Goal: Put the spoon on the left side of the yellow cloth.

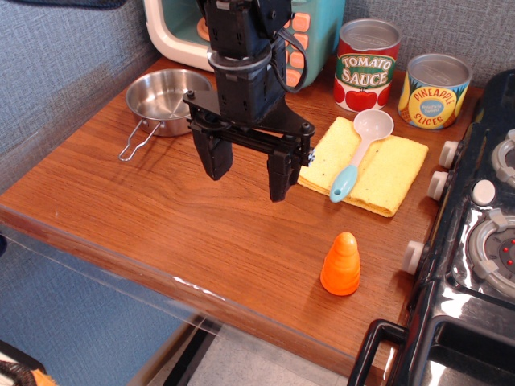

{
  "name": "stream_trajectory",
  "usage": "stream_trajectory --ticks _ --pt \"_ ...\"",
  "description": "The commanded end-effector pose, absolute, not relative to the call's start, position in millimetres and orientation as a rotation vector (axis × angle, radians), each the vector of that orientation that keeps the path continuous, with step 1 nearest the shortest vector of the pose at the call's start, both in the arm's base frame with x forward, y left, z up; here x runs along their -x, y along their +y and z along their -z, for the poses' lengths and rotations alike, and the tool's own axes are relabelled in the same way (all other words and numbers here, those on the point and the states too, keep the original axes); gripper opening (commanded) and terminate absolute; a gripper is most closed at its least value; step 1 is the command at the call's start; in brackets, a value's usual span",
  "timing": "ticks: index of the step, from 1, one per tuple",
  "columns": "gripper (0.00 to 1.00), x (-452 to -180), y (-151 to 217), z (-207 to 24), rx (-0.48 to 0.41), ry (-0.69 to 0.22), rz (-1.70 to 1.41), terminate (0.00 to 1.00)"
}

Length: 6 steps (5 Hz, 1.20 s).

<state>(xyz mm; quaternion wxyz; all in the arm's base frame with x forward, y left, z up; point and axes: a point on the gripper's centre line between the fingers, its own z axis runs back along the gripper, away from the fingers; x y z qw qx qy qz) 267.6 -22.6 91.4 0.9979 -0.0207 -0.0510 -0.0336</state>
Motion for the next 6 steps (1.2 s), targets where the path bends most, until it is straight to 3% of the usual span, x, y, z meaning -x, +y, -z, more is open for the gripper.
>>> stream_trajectory --ticks 1,3,5,6 --pt "1.00 -268 -23 -91 0.041 -0.102 0.067 0.00" --pt "1.00 -298 -33 -72 0.012 -0.145 -0.062 0.00" --pt "1.00 -343 -49 -38 0.015 -0.126 -0.135 0.00" --pt "1.00 -355 -57 -34 0.010 -0.132 -0.139 0.00"
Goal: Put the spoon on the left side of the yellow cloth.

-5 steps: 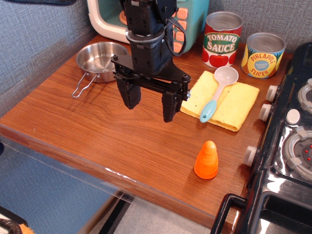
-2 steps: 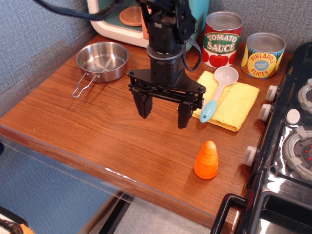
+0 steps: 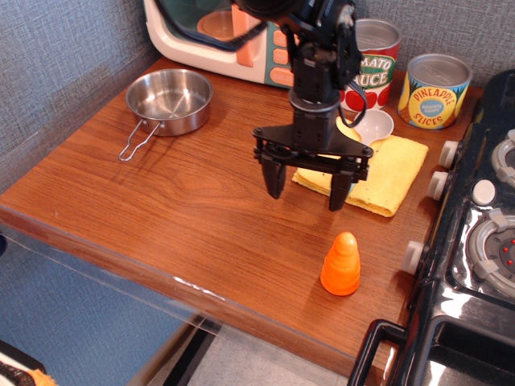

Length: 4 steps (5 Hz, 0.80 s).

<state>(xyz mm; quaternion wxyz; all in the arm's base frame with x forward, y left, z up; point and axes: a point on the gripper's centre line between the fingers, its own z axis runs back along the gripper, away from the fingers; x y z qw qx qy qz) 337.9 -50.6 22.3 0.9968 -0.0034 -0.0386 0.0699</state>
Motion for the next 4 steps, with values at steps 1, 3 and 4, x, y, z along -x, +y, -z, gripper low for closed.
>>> stream_trajectory --ticks 1,3,4 --pt "1.00 -359 -68 -35 0.015 -0.140 -0.122 0.00" --pt "1.00 -361 -78 -47 0.046 -0.161 -0.108 0.00" --pt "1.00 -370 -75 -53 0.040 -0.180 -0.119 0.00"
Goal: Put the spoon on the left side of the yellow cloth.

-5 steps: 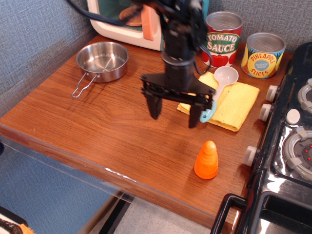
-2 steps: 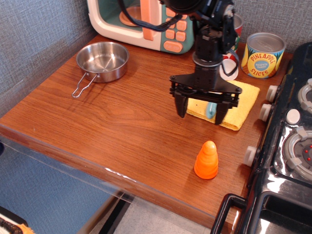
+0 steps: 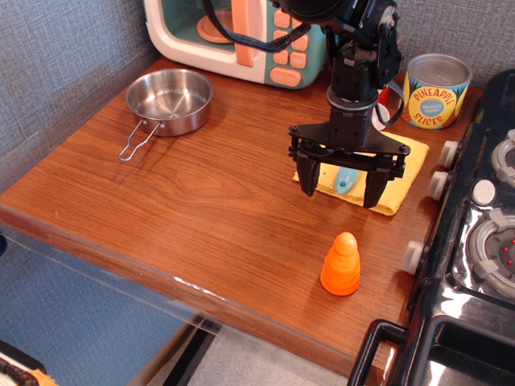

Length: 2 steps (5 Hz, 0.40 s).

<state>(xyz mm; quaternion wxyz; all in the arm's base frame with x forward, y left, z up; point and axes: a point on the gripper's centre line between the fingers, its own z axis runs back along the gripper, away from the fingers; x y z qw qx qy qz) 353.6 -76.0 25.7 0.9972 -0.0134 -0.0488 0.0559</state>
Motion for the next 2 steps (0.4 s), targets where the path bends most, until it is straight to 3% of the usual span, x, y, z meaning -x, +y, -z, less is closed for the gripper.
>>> stream_trajectory --ticks 1,2 --pt "1.00 -380.4 -67.0 -60.7 0.046 -0.201 -0.147 0.00" --pt "1.00 -385.1 -67.3 -56.4 0.046 -0.195 -0.144 0.00"
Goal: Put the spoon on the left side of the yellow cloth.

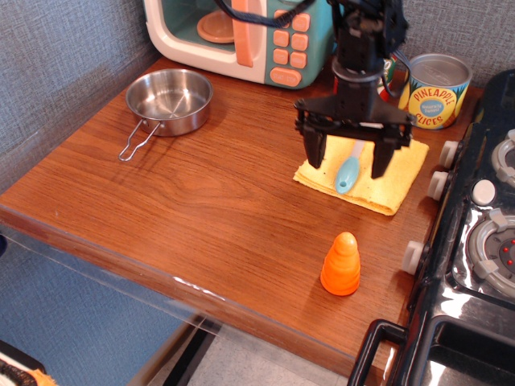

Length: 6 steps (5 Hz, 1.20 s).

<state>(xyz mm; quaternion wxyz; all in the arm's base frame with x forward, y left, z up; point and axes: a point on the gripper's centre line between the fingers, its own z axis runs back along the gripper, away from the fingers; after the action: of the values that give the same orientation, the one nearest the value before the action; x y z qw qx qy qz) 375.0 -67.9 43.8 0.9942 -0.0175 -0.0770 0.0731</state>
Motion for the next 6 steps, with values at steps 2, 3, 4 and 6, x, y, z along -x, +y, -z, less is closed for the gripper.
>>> stream_trajectory --ticks 2,3,4,6 --pt "1.00 -380 -75 -47 0.032 -0.178 -0.118 0.00" --pt "1.00 -379 -75 -43 0.022 -0.172 -0.118 0.00" --pt "1.00 -380 -74 -38 0.016 -0.165 -0.121 0.00" --pt "1.00 -382 -72 -32 0.008 -0.153 -0.122 0.00"
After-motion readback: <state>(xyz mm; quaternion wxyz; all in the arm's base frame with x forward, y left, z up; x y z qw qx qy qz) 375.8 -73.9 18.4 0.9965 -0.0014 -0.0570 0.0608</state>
